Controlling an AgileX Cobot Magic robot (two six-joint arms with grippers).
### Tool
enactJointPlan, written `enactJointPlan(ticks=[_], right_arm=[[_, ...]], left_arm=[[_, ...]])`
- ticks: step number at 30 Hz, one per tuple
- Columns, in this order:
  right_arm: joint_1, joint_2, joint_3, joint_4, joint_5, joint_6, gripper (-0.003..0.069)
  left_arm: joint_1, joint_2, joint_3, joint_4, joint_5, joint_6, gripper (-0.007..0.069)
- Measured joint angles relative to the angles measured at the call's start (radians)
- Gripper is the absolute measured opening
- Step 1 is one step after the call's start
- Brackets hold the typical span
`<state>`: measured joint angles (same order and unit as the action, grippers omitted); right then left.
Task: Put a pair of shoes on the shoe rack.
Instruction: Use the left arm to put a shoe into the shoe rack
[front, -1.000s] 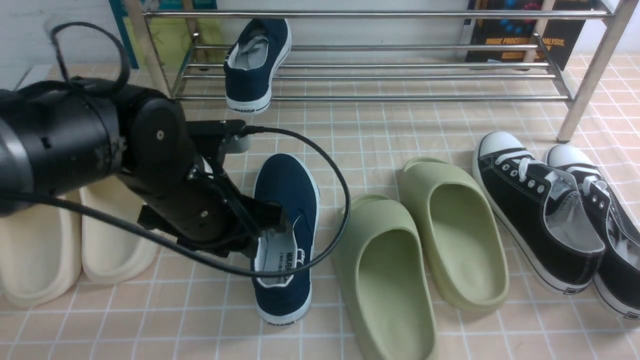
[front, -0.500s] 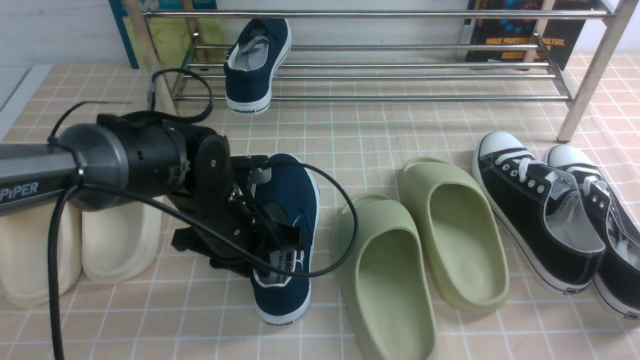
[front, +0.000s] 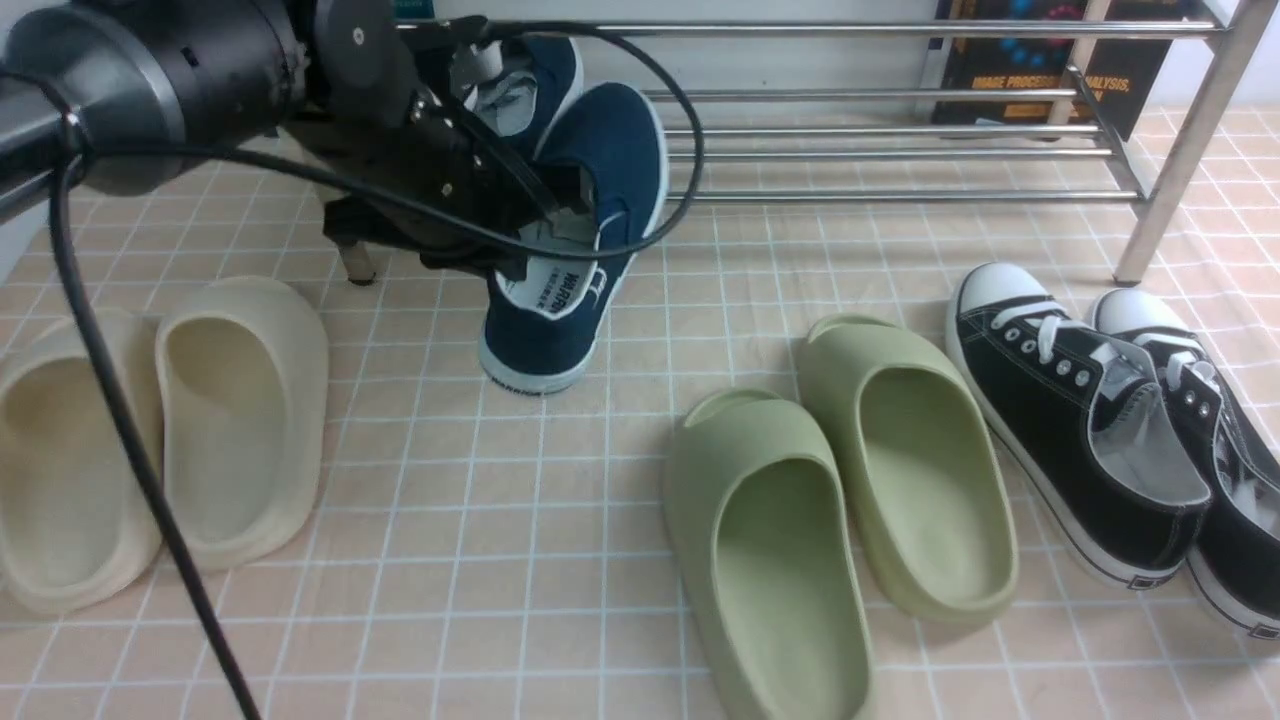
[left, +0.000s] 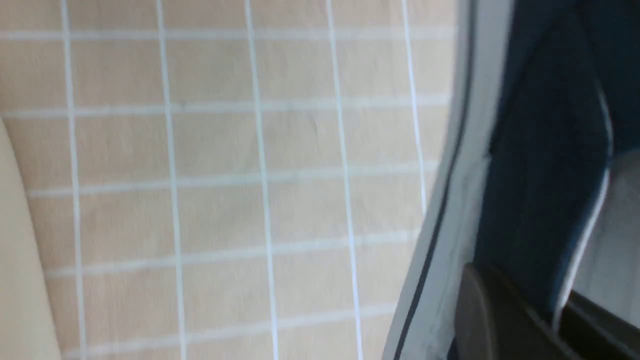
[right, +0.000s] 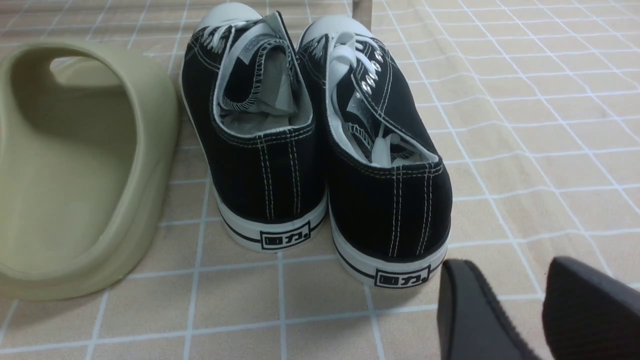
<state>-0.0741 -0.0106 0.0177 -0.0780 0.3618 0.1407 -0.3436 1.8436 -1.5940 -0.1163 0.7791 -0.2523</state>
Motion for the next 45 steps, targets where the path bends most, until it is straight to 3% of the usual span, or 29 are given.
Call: enactJointPlan(ticks=[10, 21, 24, 27, 30, 34, 39, 45], right_arm=[[0.000, 0.000, 0.000, 0.001, 0.000, 0.000, 0.0240], [0.000, 0.000, 0.000, 0.001, 0.000, 0.000, 0.0240], [0.000, 0.000, 0.000, 0.001, 0.000, 0.000, 0.0240], [0.000, 0.000, 0.000, 0.001, 0.000, 0.000, 0.0240], [0.000, 0.000, 0.000, 0.001, 0.000, 0.000, 0.0240], [0.000, 0.000, 0.000, 0.001, 0.000, 0.000, 0.0240], [0.000, 0.000, 0.000, 0.001, 0.000, 0.000, 0.0240], [0.000, 0.000, 0.000, 0.001, 0.000, 0.000, 0.0240]], left_arm=[[0.039, 0.295, -0.356, -0.102, 0.026, 0.027, 0.0030], [0.039, 0.471, -0.606, -0.106, -0.111, -0.062, 0.0059], [0.039, 0.492, -0.617, -0.103, -0.163, -0.065, 0.0103], [0.039, 0.494, -0.622, -0.079, -0.178, -0.069, 0.0207], [0.038, 0.470, -0.631, -0.024, -0.110, -0.056, 0.0301], [0.039, 0.388, -0.633, 0.041, 0.027, 0.010, 0.0349], [0.039, 0.282, -0.643, 0.080, 0.229, 0.100, 0.0311], [0.039, 0.293, -0.645, -0.001, 0.453, 0.211, 0.0105]])
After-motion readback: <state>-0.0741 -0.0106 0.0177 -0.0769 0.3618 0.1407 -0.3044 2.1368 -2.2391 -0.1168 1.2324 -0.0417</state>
